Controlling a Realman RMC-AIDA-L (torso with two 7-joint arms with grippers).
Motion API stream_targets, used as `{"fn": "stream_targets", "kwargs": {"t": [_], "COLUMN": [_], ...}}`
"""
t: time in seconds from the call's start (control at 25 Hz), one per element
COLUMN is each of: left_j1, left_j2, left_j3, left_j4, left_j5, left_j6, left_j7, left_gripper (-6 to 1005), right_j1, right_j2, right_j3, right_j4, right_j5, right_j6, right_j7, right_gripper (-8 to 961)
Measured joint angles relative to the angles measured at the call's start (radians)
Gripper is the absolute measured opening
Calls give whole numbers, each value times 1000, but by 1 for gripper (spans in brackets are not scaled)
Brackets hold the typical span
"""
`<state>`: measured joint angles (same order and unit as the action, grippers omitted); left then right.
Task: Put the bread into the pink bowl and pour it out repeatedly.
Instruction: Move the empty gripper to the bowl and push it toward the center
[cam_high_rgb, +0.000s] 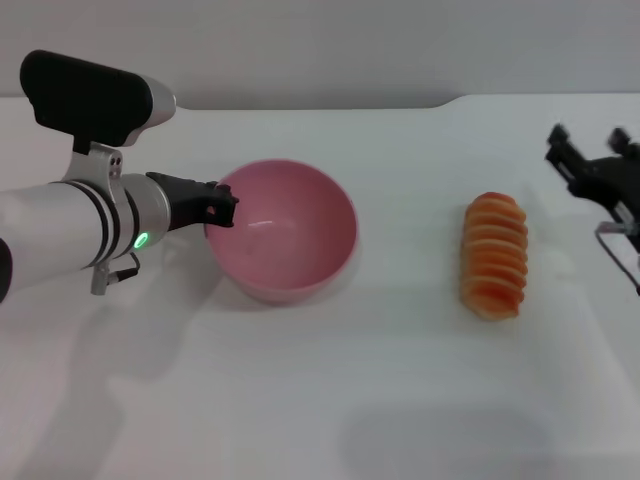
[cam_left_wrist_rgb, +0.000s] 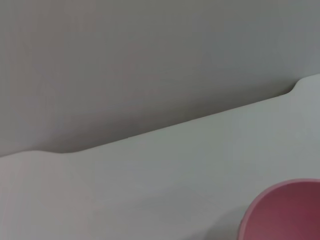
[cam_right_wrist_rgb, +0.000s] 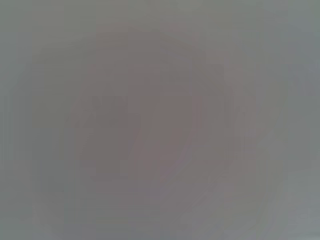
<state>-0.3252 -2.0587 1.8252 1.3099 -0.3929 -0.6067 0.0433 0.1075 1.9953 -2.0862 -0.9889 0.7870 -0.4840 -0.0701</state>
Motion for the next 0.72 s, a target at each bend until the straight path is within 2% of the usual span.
{"fn": "stream_targets", "kwargs": {"t": [0.04, 0.16, 0.24, 0.4, 0.52, 0.72], "left_j1": [-2, -8, -13, -18, -20, -29], "left_j2": [0, -1, -1, -1, -2, -2], "left_j3": [0, 1, 1, 1, 1, 1], "left_j4": [2, 2, -2, -3, -3, -3], "left_j5": [2, 3, 3, 0, 0, -1], "left_j6": [-3, -7, -7, -8, -8, -10], "left_j7": [1, 1, 2, 3, 4, 5], "left_gripper": [47, 47, 47, 47, 48, 48], "right_j1": [-19, -74, -77, -14, 37, 67], "right_j2": [3, 50, 71, 75, 76, 79], "right_j3": [51, 227, 301, 396, 431, 412], "right_j4": [-64, -280, -407, -577, -590, -522], "right_j5": [-44, -217, -298, -354, -354, -357], "right_j6": [104, 461, 676, 1081, 1224, 1240], "right_j7": [-1, -1, 0, 14, 17, 41], "right_gripper": [790, 790, 790, 790, 789, 789]}}
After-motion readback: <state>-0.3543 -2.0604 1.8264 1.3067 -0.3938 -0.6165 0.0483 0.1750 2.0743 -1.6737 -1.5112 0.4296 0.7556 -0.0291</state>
